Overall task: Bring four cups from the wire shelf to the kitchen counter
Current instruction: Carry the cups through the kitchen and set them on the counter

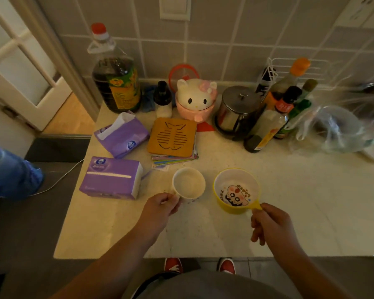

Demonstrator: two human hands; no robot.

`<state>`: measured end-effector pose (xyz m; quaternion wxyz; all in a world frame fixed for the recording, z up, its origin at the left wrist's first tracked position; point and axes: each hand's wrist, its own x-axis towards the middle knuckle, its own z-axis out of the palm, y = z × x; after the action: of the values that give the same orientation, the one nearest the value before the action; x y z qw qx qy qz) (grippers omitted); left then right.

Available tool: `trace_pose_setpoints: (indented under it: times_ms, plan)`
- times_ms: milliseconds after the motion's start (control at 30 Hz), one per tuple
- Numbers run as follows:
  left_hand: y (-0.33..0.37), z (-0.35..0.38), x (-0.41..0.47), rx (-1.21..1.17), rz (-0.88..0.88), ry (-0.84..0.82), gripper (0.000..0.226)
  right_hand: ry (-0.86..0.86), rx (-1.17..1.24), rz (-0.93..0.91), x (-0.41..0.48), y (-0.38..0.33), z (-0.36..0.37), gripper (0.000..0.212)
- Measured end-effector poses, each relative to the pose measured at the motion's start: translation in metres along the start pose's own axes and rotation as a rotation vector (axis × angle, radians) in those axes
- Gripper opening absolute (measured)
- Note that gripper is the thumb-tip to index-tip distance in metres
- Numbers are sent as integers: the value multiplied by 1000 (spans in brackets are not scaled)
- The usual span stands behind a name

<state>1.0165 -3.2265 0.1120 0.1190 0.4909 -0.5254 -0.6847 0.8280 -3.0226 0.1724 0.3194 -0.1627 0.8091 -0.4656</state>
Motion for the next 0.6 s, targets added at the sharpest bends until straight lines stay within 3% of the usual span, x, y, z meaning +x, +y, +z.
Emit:
trace_pose_setpoints:
  times_ms: [133,300,600]
  plan:
    - [0,-2,4,135,19,37,20,26,16,19,0,2,3,32]
    - [-1,-5,5,476,211,173,24,47,9,17,-3,4,3,32]
    - [-8,-1,9,481,271,160,13,71,14,24,-5,10,0,30]
